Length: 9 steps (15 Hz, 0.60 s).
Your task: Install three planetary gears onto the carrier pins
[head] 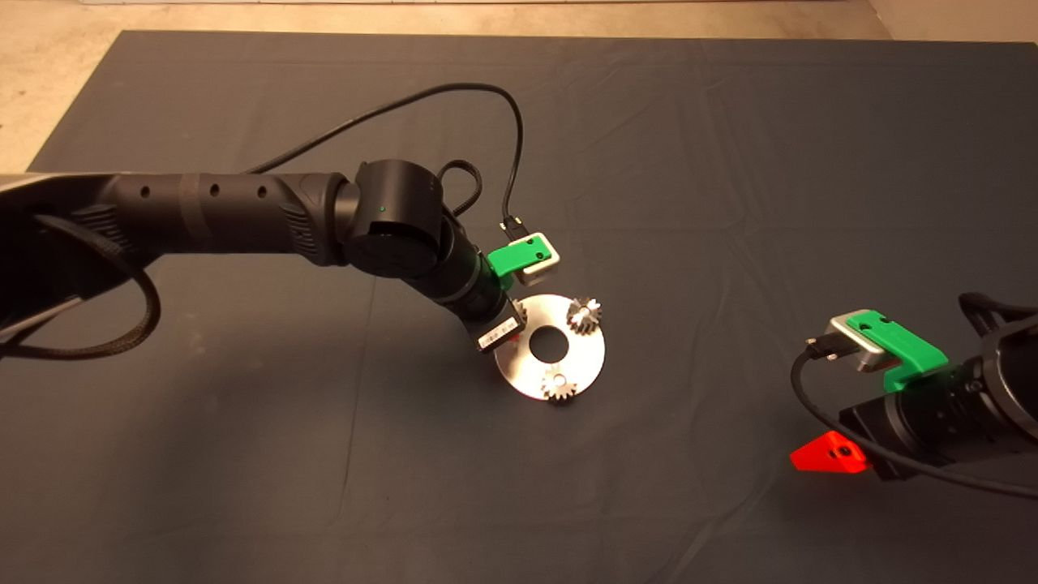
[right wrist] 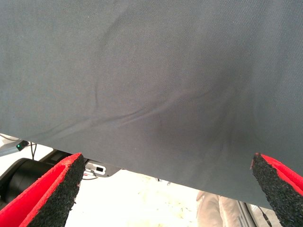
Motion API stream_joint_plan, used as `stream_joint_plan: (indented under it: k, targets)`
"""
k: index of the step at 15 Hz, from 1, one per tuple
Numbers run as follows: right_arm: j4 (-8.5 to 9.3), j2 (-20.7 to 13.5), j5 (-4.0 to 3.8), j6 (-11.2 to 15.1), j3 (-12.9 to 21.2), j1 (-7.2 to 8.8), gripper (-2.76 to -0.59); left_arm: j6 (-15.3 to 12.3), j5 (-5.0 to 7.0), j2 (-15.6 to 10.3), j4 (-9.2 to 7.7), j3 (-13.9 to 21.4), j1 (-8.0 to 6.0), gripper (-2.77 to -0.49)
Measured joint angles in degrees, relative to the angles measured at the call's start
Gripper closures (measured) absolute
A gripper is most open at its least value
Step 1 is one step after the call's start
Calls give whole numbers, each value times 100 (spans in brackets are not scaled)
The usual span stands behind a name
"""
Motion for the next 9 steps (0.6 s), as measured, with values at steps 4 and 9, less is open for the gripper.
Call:
stream_joint_plan:
  k: [4,9]
  targets:
    - [0,0,0,1,0,0,-262,0,1,-2,-1,5,0,-78]
    - [0,0,-1,0,0,2,-262,2,3,-12,-1,5,0,-82]
